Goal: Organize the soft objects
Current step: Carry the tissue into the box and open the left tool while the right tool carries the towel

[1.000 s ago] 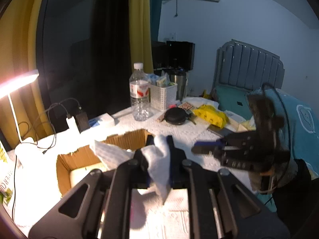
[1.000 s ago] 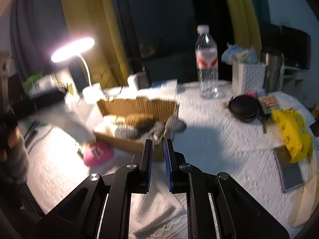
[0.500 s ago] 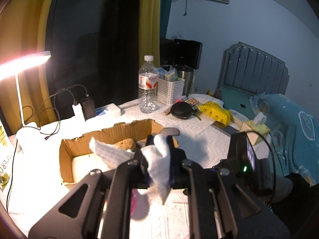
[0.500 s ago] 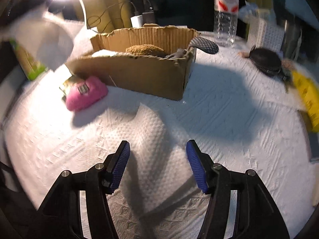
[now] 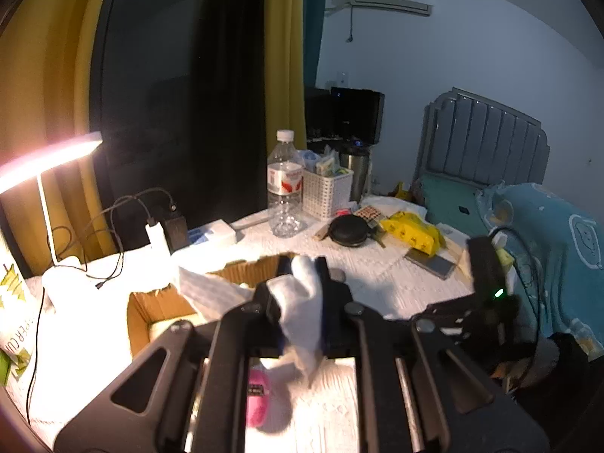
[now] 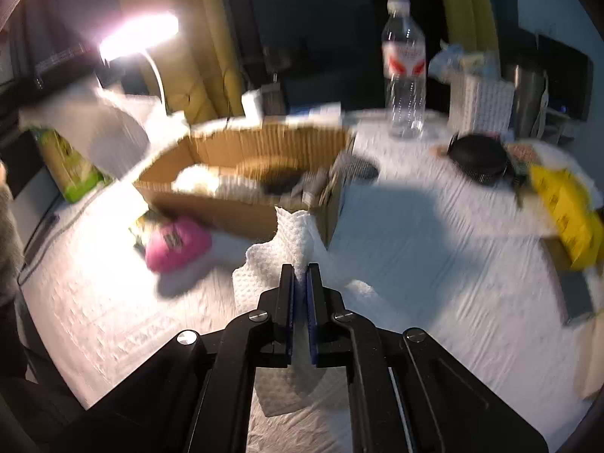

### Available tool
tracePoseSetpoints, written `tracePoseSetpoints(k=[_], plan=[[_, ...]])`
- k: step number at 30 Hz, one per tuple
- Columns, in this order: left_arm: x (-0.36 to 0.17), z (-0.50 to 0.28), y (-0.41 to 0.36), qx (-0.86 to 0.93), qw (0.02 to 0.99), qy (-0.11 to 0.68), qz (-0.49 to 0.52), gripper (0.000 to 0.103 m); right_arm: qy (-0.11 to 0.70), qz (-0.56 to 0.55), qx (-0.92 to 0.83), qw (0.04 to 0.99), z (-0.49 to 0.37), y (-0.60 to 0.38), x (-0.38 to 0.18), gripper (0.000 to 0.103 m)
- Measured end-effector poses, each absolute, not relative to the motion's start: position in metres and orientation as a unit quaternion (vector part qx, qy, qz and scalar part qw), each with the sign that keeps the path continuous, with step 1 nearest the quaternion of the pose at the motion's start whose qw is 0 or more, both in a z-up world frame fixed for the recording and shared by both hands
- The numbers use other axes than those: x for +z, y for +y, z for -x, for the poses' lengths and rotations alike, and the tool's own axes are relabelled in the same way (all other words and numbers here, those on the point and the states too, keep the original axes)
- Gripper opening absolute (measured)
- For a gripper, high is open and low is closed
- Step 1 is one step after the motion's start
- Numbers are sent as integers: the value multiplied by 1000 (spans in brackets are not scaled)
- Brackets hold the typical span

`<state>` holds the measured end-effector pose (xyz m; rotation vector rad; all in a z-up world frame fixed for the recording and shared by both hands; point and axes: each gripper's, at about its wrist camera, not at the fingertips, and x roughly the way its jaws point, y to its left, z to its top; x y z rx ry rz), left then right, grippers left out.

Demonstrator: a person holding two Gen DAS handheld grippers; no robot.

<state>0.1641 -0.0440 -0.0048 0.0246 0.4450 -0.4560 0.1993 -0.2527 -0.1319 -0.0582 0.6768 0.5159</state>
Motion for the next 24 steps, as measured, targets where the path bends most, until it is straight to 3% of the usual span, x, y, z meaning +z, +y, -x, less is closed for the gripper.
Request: tracePoseSetpoints(k=[12,24], plan=[[-10,-210,-75,-210,950,233,-20,12,269,0,257,928,-214,-296,-101,7],[-76,-278,-104,-222,923,314,10,12,273,-24,225,935,-230,-338,-111,7]])
